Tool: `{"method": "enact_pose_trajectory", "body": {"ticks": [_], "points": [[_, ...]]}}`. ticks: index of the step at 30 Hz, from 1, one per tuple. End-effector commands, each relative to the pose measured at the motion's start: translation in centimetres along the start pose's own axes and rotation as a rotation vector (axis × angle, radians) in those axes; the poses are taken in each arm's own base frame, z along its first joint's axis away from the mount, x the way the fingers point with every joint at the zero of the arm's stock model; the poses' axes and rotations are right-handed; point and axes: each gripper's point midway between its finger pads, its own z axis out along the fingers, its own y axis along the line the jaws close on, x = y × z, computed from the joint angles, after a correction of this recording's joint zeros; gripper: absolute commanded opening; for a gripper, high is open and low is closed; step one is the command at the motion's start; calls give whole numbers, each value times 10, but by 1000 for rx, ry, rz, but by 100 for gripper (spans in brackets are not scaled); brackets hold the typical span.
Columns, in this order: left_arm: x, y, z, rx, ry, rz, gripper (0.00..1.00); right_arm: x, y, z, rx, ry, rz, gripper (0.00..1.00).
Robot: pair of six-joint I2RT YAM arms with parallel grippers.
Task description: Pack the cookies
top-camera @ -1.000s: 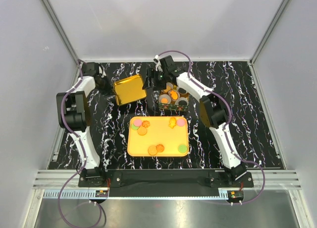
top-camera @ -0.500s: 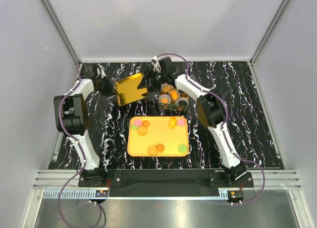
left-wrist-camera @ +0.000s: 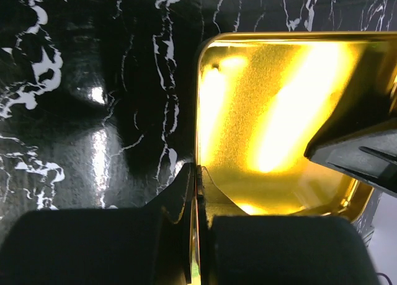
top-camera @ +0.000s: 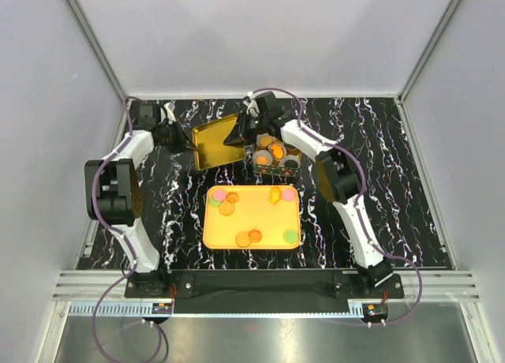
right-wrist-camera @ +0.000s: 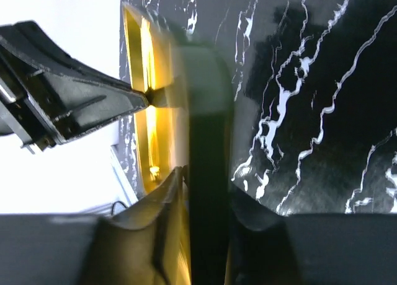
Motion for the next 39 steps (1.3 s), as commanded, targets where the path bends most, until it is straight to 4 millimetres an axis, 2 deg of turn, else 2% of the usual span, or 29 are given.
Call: {"method": "enact_pose_trajectory", "body": {"ticks": [1, 3, 4, 5, 6, 7, 8, 10, 11, 12, 13, 14, 15, 16, 17, 18, 19, 20, 21, 22, 23, 27, 28, 29, 34, 36, 37, 38, 39], "points": [[-13, -41, -20, 94, -69, 98, 0, -25, 56, -38, -79, -80, -70, 22], [-12, -46, -23, 88, -76, 113, 2, -23, 52, -43, -71, -83, -58, 15], [-13, -45, -25, 75, -84, 119, 9, -25, 59, -50, -80, -95, -57, 13], [-19, -50, -30, 71, -105, 136, 14, -24, 55, -52, -75, -96, -48, 8], [-19, -48, -34, 50, -105, 142, 23, -24, 56, -56, -75, -97, -43, 7], [-24, -46, -38, 20, -128, 153, 47, -26, 62, -62, -78, -105, -42, 5], [-28, -51, -45, 11, -150, 172, 58, -25, 61, -65, -71, -103, -33, 3], [-35, -61, -54, -21, -185, 214, 73, -29, 63, -75, -65, -114, -23, 1], [-37, -70, -58, -21, -200, 238, 76, -29, 62, -78, -60, -112, -14, 1], [-44, -86, -73, -19, -242, 286, 78, -34, 58, -84, -52, -120, -1, 0], [-49, -90, -80, -59, -277, 315, 80, -37, 55, -87, -47, -121, 13, 0], [-44, -107, -82, -52, -289, 368, 82, -38, 54, -92, -44, -117, 28, 0], [-44, -122, -97, -53, -330, 413, 83, -41, 50, -95, -40, -116, 41, 0], [-46, -122, -102, -108, -367, 467, 83, -46, 46, -103, -34, -127, 51, 0], [-34, -140, -103, -101, -375, 528, 84, -47, 44, -109, -21, -127, 62, 0], [-33, -150, -108, -99, -410, 573, 84, -49, 42, -113, -15, -131, 63, 0], [-28, -148, -118, -154, -455, 649, 84, -54, 41, -122, -18, -137, 59, 0], [-18, -177, -120, -106, -515, 733, 84, -54, 41, -127, -10, -128, 68, 0], [-11, -182, -121, -116, -545, 839, 85, -55, 40, -132, 0, -126, 58, 0], [-9, -189, -136, -133, -612, 875, 86, -56, 39, -135, 9, -123, 58, 0], [8, -201, -129, -97, -628, 932, 87, -60, 36, -142, 25, -127, 72, 0], [29, -214, -122, -67, -675, 1084, 84, -67, 40, -160, 21, -150, 113, 0], [37, -214, -117, -61, -671, 1128, 83, -70, 43, -163, 18, -155, 112, 0], [48, -223, -114, -23, -714, 1169, 83, -69, 43, -165, 24, -146, 128, 1], [63, -239, -105, -24, -748, 1329, 85, -68, 52, -171, 2, -122, 169, 0], [75, -243, -95, -24, -730, 1401, 85, -67, 54, -174, 8, -124, 176, 0], [75, -242, -94, -50, -743, 1417, 85, -67, 56, -177, 11, -130, 177, 0], [77, -254, -98, -31, -800, 1423, 85, -65, 57, -177, 11, -128, 179, 0], [78, -255, -97, -42, -823, 1459, 85, -65, 58, -179, 11, -131, 183, 0]]}}
